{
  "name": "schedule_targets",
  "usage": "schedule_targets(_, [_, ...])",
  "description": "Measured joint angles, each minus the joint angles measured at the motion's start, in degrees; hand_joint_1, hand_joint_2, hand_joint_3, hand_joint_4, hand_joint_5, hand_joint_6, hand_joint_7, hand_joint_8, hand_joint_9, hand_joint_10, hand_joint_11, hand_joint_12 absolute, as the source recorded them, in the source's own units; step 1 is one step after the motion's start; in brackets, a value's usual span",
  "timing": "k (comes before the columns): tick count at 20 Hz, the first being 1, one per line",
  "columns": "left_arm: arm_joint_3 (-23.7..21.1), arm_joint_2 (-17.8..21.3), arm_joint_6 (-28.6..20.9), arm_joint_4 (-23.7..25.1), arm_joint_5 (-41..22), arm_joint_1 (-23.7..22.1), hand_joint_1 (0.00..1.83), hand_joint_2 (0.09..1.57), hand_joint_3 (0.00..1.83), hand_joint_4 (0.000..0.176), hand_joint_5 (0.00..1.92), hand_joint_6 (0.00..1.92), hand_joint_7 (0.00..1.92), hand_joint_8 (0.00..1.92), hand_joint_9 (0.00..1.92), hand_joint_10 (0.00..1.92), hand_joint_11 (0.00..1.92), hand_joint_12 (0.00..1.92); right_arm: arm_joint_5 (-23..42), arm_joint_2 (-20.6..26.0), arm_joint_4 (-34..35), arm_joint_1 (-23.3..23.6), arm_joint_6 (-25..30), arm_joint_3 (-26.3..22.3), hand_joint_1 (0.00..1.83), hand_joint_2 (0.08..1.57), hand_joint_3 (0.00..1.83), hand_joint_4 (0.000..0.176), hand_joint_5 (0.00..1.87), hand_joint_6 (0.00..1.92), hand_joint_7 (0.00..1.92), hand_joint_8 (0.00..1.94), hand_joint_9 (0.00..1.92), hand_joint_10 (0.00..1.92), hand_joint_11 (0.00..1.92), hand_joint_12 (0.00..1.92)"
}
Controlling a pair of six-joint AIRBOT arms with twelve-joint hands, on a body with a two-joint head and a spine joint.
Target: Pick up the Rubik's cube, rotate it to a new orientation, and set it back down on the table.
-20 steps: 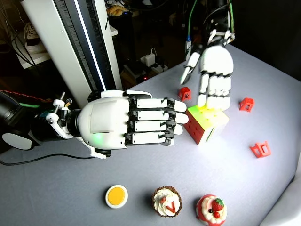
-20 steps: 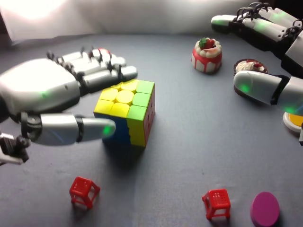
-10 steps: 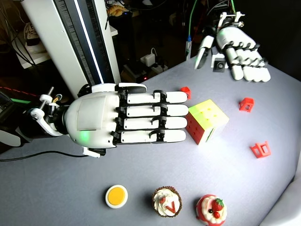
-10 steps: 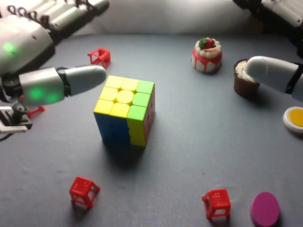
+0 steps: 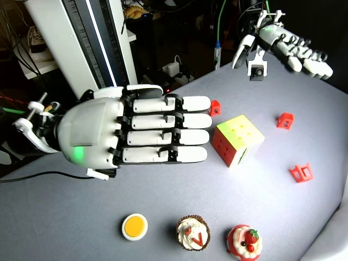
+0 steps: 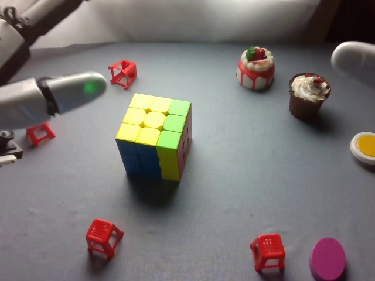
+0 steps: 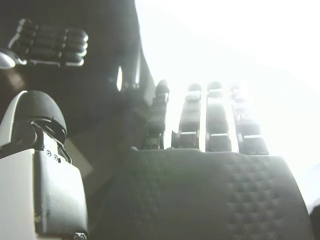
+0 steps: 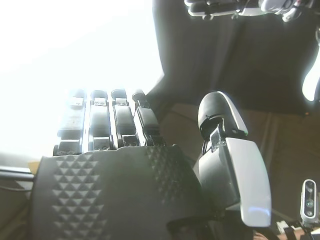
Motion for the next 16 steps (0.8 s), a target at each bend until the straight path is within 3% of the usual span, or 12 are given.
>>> schedule_targets(1, [-0.7,0.61,0.59,-0.63,-1.7,0.61,0.08,1.19,0.02,0.139,0.0,0.0,0.0,0.0,0.0,0.0,0.0,0.0,1.31,0.46,0.15,0.0,0.02,-0.44,0.05,1.32,0.0,0.0,0.0,0.0,0.0,0.0,0.03,0.01,0.01,0.01])
schedule_targets(2, [-1.14,0.96,0.92,-1.05,-3.02,1.2,0.04,1.17,0.01,0.169,0.0,0.0,0.0,0.0,0.0,0.0,0.0,0.0,2.4,0.61,0.24,0.0,0.02,-0.59,0.15,1.32,0.0,0.0,0.0,0.0,0.0,0.0,0.04,0.02,0.02,0.02])
schedule_targets(3, [-1.4,1.25,1.22,-1.31,-4.52,1.62,0.09,1.19,0.01,0.144,0.0,0.0,0.0,0.0,0.0,0.0,0.0,0.0,3.28,0.83,0.61,0.0,0.0,-0.87,0.27,1.29,0.0,0.0,0.0,0.0,0.0,0.0,0.06,0.02,0.03,0.03])
schedule_targets(5, [-2.71,2.43,1.77,-1.86,-6.54,2.25,0.26,1.2,0.01,0.146,0.0,0.0,0.0,0.0,0.0,0.0,0.0,0.0,4.85,0.83,0.57,0.0,0.0,-1.16,0.4,1.27,0.02,0.0,0.02,0.01,0.05,0.02,0.1,0.02,0.0,0.2])
schedule_targets(7, [-4.0,3.85,2.91,-1.73,-9.2,2.82,0.26,1.25,0.02,0.146,0.0,0.0,0.0,0.0,0.0,0.0,0.0,0.0,6.27,0.85,0.63,0.0,0.04,-1.33,0.56,1.25,0.0,0.0,0.01,0.0,0.01,0.0,0.09,0.02,0.0,0.03])
schedule_targets(8, [-4.59,4.52,3.13,-2.08,-10.75,3.61,0.3,1.24,0.01,0.135,0.0,0.0,0.0,0.0,0.0,0.0,0.0,0.0,7.26,0.96,0.66,0.0,0.02,-1.57,0.59,1.22,0.0,0.0,0.0,0.0,0.0,0.0,0.1,0.02,0.01,0.01])
schedule_targets(10, [-5.44,5.53,3.32,-2.93,-13.11,4.74,0.3,1.25,0.01,0.046,0.0,0.0,0.0,0.0,0.0,0.0,0.0,0.0,9.05,1.68,0.55,-0.02,0.0,-2.19,0.51,1.28,0.02,0.0,0.0,0.0,0.0,0.0,0.04,0.0,0.0,0.0])
schedule_targets(11, [-5.51,5.95,3.37,-2.89,-13.94,5.07,0.43,1.29,0.02,0.073,0.17,0.07,0.0,0.0,0.0,0.0,0.0,0.0,10.03,2.12,0.61,-0.02,0.02,-2.56,0.5,1.28,0.01,0.0,0.09,0.18,0.06,0.01,0.11,0.03,0.0,0.34])
schedule_targets(13, [-6.99,7.08,3.48,-4.17,-17.07,6.8,0.65,1.29,0.0,0.106,0.5,0.15,0.05,0.01,0.03,0.01,0.02,0.01,11.28,2.97,-0.02,-0.02,0.02,-2.58,0.56,1.25,0.0,0.0,0.0,0.01,0.0,0.0,0.08,0.01,0.0,0.27])
schedule_targets(14, [-7.65,7.69,3.76,-4.44,-18.32,7.69,0.74,1.33,0.01,0.162,0.54,1.31,0.13,0.01,0.08,0.01,0.07,0.07,11.63,3.28,0.0,-0.2,0.02,-2.56,0.55,1.24,0.0,0.005,0.0,0.0,0.0,0.0,0.08,0.01,0.0,0.26])
schedule_targets(15, [-8.31,8.31,3.8,-4.63,-18.8,8.22,0.73,1.37,0.0,0.173,0.51,1.6,0.16,0.01,0.09,0.01,0.01,0.22,12.22,3.32,0.04,-0.26,0.02,-2.62,0.58,1.23,0.0,0.058,0.0,0.0,0.0,0.0,0.08,0.01,0.0,0.29])
schedule_targets(16, [-8.31,8.55,3.8,-4.63,-19.12,8.26,0.8,1.32,0.0,0.175,0.59,1.55,0.26,0.02,0.18,0.02,0.0,0.38,12.74,3.61,0.02,-0.35,0.02,-2.89,0.52,1.27,0.0,0.053,0.0,0.0,0.0,0.0,0.12,0.02,0.0,0.51])
